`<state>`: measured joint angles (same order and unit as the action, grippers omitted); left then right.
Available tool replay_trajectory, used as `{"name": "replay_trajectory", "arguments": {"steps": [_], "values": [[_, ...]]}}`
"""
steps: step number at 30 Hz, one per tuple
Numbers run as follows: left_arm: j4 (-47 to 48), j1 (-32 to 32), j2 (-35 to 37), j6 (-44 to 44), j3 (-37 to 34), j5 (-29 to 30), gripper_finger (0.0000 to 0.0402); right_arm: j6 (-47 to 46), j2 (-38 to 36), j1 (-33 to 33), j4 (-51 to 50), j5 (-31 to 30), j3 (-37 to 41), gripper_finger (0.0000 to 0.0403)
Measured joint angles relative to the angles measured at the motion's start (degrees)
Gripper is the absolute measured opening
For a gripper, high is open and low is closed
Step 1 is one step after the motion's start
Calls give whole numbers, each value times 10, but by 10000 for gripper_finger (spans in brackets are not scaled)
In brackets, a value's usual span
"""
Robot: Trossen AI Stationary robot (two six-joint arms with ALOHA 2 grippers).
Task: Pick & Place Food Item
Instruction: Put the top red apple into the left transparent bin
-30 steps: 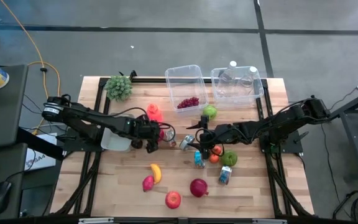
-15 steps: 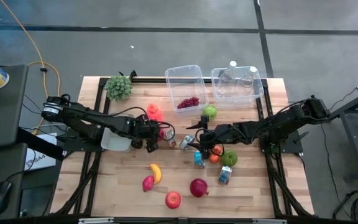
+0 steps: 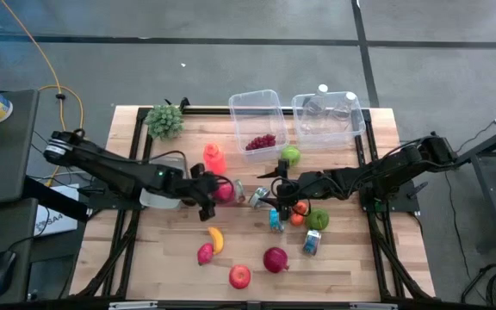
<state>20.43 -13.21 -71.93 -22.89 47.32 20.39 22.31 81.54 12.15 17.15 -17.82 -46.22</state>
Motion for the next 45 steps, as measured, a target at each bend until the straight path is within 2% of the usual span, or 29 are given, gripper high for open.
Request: {"name": "replay_trajectory", "arguments": {"steps": [4,8,11,15,17,21,24,29,37,41,45], "values": [[-89,-1,33,57,0,36,224,30,0,27,30,-3,0,307],[-211,12,60,125,1,49,224,80,0,61,44,-51,0,307],[-290,40,65,175,1,51,225,94,0,71,46,-81,0,307],[-347,111,59,212,2,39,225,95,0,71,48,-93,0,307],[-360,156,54,206,2,8,225,94,0,71,48,-93,0,307],[-387,249,35,156,3,-121,226,95,0,70,47,-93,0,307],[-416,295,16,140,3,-168,226,95,0,70,47,-93,0,307],[-439,336,-13,107,3,-171,226,95,0,68,43,-93,0,307],[-444,346,-28,93,3,-171,226,93,0,68,35,-93,0,307],[-445,346,-30,134,3,-171,231,93,0,68,35,-91,0,307],[-445,343,-30,168,3,-171,264,92,0,68,35,-91,0,307]]}}
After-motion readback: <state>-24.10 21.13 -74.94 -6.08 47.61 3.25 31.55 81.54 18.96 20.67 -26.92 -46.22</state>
